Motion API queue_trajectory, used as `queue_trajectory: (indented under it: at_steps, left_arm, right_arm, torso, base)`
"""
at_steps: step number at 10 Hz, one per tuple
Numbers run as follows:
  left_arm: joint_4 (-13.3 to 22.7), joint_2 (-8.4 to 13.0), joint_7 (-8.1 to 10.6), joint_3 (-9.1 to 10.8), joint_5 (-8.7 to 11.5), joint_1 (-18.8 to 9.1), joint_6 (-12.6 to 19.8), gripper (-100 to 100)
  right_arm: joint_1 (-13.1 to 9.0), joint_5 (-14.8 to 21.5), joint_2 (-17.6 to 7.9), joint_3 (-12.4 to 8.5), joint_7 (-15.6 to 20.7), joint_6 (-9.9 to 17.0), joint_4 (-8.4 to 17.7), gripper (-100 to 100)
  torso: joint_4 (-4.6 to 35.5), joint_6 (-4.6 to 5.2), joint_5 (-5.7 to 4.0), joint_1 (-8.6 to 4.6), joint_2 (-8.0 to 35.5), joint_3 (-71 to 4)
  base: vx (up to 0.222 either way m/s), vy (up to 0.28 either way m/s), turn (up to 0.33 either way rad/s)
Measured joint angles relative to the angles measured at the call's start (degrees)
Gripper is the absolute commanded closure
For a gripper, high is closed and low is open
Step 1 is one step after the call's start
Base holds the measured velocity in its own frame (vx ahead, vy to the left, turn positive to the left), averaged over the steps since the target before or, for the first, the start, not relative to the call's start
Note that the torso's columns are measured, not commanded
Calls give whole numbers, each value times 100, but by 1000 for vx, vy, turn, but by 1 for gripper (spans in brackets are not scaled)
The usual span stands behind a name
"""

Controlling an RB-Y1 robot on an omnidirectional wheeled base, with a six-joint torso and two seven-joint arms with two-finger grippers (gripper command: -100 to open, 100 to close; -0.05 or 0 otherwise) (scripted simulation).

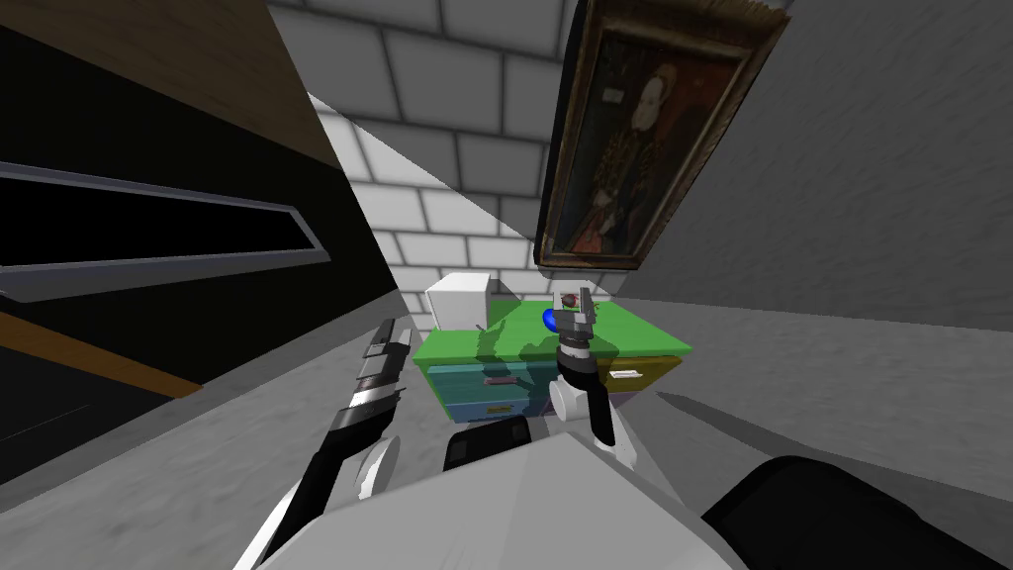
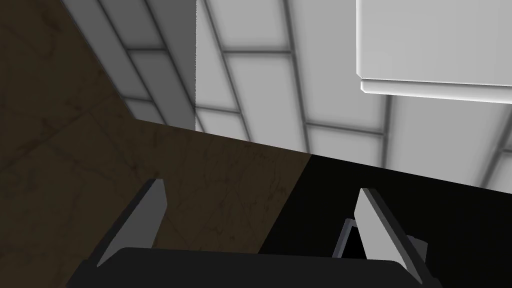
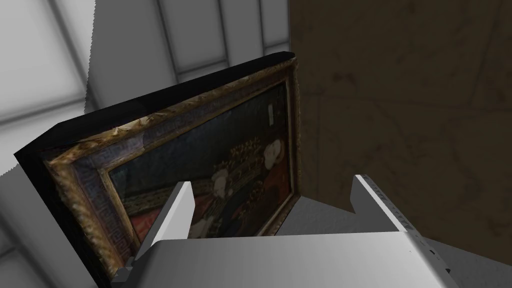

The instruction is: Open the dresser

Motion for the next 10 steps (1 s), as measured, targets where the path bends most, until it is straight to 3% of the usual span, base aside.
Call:
queue_trajectory:
  at_steps: [2, 9, 10]
  left_arm:
    - [0, 0, 0, 0, 0, 0, 0, 0]
    - [-2, 0, 0, 0, 0, 0, -1, 0]
    - [-2, 0, 0, 0, 0, 0, -1, 0]
  right_arm:
    - [0, 0, 0, 0, 0, 0, 0, 0]
    - [0, 0, 0, 0, 0, 0, -2, 0]
    - [0, 0, 0, 0, 0, 0, -2, -100]
  torso:
    - [600, 0, 0, 0, 597, -1200]
    - [3537, 0, 0, 0, 3539, -7073]
    - [3960, 0, 0, 0, 3962, -7919]
  base:
    - [0, 0, 0]
    - [0, 0, 0]
    - [-9, 4, 81]
